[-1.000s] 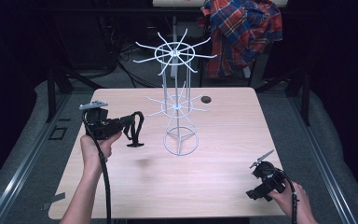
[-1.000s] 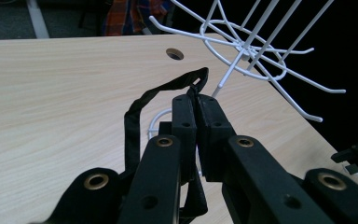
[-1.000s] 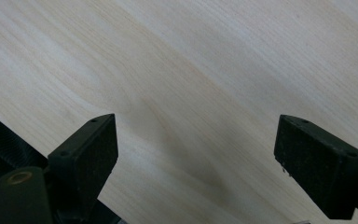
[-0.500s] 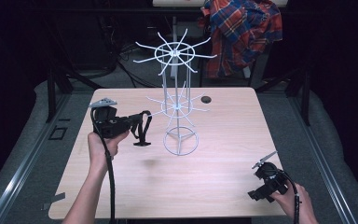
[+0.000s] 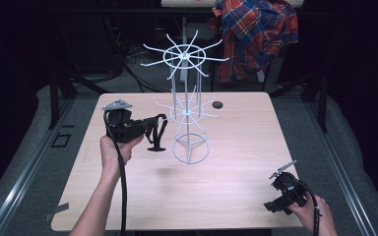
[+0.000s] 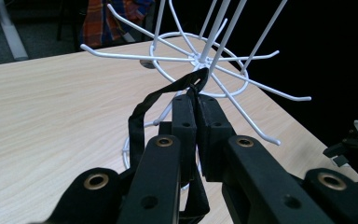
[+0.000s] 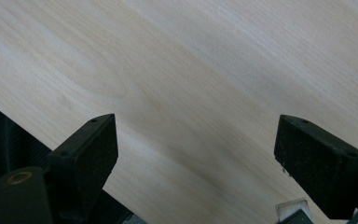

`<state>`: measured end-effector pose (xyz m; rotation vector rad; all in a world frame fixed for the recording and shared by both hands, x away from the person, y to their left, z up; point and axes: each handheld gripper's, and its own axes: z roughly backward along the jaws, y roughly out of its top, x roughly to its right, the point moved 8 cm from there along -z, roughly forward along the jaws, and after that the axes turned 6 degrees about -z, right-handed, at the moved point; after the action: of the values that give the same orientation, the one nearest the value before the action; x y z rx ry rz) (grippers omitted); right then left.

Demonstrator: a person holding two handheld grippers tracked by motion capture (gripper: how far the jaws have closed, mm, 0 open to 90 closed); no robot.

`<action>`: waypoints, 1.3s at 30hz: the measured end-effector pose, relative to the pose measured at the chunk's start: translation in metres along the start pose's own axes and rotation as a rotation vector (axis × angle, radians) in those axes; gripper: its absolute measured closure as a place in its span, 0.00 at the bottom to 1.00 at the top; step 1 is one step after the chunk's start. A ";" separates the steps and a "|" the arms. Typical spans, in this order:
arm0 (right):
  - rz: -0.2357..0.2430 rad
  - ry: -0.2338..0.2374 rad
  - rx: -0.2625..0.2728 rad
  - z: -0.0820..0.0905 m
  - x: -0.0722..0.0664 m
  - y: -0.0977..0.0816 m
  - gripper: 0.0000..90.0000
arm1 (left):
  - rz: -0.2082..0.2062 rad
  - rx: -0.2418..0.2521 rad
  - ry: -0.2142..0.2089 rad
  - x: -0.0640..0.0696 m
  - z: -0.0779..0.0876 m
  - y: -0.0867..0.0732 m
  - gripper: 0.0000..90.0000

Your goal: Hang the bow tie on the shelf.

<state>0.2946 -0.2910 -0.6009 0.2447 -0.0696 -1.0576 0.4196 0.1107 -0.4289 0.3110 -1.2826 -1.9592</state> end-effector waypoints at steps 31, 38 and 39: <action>0.001 0.005 0.010 0.001 -0.002 0.002 0.14 | -0.043 -0.048 0.028 0.006 -0.016 -0.018 0.96; 0.004 0.001 -0.004 0.001 0.000 0.000 0.14 | -0.032 -0.038 0.031 0.002 -0.018 -0.019 0.96; -0.002 0.009 -0.001 0.001 -0.001 0.000 0.14 | -0.029 -0.038 0.031 0.002 -0.017 -0.020 0.96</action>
<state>0.2942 -0.2902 -0.5997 0.2489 -0.0602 -1.0585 0.4191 0.1018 -0.4537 0.3420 -1.2261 -1.9934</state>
